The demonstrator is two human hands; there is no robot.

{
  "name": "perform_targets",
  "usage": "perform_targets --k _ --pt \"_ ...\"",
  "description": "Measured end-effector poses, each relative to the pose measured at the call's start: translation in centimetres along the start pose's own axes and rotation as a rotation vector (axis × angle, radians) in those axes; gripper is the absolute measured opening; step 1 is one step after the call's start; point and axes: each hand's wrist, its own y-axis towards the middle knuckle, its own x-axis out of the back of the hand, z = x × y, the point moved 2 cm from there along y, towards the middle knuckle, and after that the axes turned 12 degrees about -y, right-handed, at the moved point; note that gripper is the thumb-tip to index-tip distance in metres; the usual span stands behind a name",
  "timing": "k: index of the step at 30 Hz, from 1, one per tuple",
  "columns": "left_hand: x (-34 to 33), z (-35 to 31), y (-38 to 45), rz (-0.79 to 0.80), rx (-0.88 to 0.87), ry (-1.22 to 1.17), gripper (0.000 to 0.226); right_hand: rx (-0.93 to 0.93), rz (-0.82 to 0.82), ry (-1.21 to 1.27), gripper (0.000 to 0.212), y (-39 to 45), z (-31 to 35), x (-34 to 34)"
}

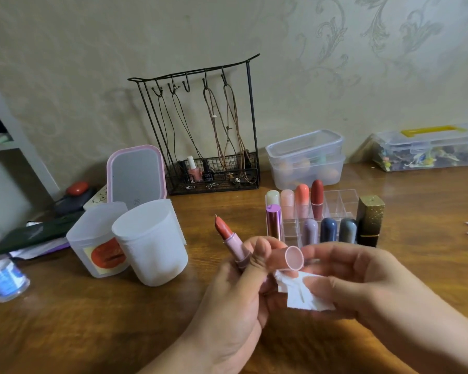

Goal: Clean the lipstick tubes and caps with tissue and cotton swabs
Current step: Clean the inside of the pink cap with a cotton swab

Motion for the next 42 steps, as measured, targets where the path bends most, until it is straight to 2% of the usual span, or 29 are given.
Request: perform_targets --k 3,7,11,13,14,17,22,24,26,28,31,33,37,39,42 --pt "0.0 -0.1 -0.2 0.025 0.028 0.057 0.025 -0.005 0.031 -0.007 0.014 0.1 0.0 0.1" --pt "-0.2 0.0 -0.3 0.066 0.072 0.046 0.027 0.086 -0.054 -0.058 0.016 0.1 -0.1 0.3" --pt "-0.2 0.0 -0.3 0.07 0.085 0.013 0.026 0.139 -0.071 -0.051 0.012 0.3 0.1 0.3" --pt "-0.1 0.0 -0.3 0.068 0.062 0.042 0.026 0.145 -0.025 -0.046 0.036 0.3 0.0 0.4" --pt "-0.1 0.0 -0.2 0.065 0.051 0.049 0.027 0.147 -0.006 -0.063 0.041 0.4 -0.2 0.5" --pt "0.0 0.0 -0.2 0.065 0.05 0.048 0.03 0.169 0.007 -0.11 0.037 0.1 0.0 0.5" --pt "-0.1 0.2 -0.4 0.127 0.088 0.014 0.031 0.318 -0.15 -0.199 0.042 -0.3 -0.1 -0.1" --pt "-0.1 0.1 -0.3 0.146 0.081 0.005 0.029 0.324 -0.112 -0.202 0.031 -0.3 0.1 0.1" --pt "0.0 0.1 -0.3 0.147 0.086 0.025 0.029 0.252 0.011 -0.095 0.022 -0.1 0.3 0.3" --pt "0.0 0.1 -0.3 0.167 0.094 0.04 0.03 0.127 0.109 0.043 0.035 0.2 0.0 0.5" --pt "0.1 0.1 -0.3 0.173 0.074 0.059 0.027 0.102 0.159 -0.033 0.034 0.1 0.2 0.4" --pt "0.0 0.0 -0.3 0.16 0.06 0.081 0.027 0.15 0.097 -0.115 0.029 -0.1 0.4 0.5" --pt "0.5 -0.3 -0.1 -0.015 0.051 0.06 0.031 0.452 -0.408 -0.632 0.015 -1.1 1.0 1.5" --pt "0.9 -0.4 0.1 -0.079 0.028 0.059 0.03 0.59 -0.481 -0.61 0.013 -1.8 1.8 1.5" --pt "0.8 0.0 0.1 -0.1 0.0 0.098 0.028 0.657 -0.474 -0.556 0.016 -2.0 2.0 1.5"
